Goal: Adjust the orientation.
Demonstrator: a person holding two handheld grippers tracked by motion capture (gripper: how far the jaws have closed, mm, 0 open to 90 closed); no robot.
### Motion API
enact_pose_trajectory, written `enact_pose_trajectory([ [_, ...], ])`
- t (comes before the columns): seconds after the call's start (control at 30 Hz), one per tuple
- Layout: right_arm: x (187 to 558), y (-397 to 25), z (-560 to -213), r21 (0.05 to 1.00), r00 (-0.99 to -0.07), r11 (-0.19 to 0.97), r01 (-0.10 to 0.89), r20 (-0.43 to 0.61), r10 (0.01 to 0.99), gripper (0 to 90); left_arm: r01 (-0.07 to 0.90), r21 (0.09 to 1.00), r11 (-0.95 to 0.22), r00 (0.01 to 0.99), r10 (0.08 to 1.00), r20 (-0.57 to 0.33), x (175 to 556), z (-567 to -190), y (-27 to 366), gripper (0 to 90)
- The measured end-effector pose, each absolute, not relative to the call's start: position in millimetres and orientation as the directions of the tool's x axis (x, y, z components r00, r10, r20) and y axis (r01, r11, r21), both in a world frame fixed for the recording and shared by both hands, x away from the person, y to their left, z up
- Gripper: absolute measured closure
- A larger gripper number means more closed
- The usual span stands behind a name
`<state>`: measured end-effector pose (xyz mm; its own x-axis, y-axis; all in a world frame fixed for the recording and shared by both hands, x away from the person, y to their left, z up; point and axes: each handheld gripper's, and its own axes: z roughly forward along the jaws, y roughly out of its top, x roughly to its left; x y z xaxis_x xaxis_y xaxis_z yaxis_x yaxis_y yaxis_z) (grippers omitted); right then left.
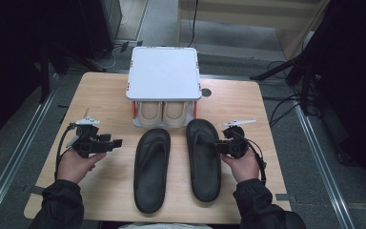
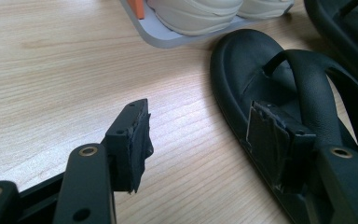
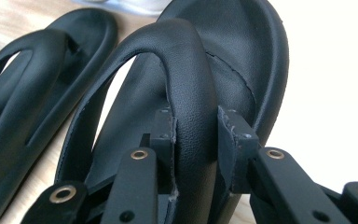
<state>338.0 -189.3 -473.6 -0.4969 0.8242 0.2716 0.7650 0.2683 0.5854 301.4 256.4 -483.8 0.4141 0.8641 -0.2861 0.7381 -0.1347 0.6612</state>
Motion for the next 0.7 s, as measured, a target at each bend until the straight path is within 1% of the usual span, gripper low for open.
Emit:
enact_pose_trajectory([
  [0.33, 331.6, -173.8, -481.9, 0.569, -0.512, 0.283, 0.772, 0.294, 0.807, 70.5, 0.733, 0.665, -0.141, 0.419, 0.865, -0.278, 300.4, -483.0, 254.6, 40.1],
  [0.47, 329.5, -167.5, -487.0, 0.556, -0.502, 0.284, 0.781, 0.290, 0.815, 70.4, 0.720, 0.679, -0.141, 0.428, 0.861, -0.275, 297.9, -480.9, 253.6, 42.3],
  [0.53, 329.5, -163.7, -490.1, 0.552, -0.504, 0.286, 0.783, 0.295, 0.812, 70.3, 0.718, 0.679, -0.153, 0.440, 0.856, -0.272, 297.2, -481.4, 251.1, 46.1],
  [0.63, 328.0, -157.4, -492.8, 0.545, -0.500, 0.283, 0.789, 0.304, 0.811, 70.2, 0.721, 0.672, -0.172, 0.475, 0.828, -0.298, 297.0, -481.2, 247.9, 61.9],
  [0.7, 326.7, -154.3, -494.8, 0.548, -0.506, 0.283, 0.787, 0.310, 0.805, 70.0, 0.707, 0.679, -0.197, 0.504, 0.814, -0.288, 296.9, -482.3, 244.7, 70.6],
])
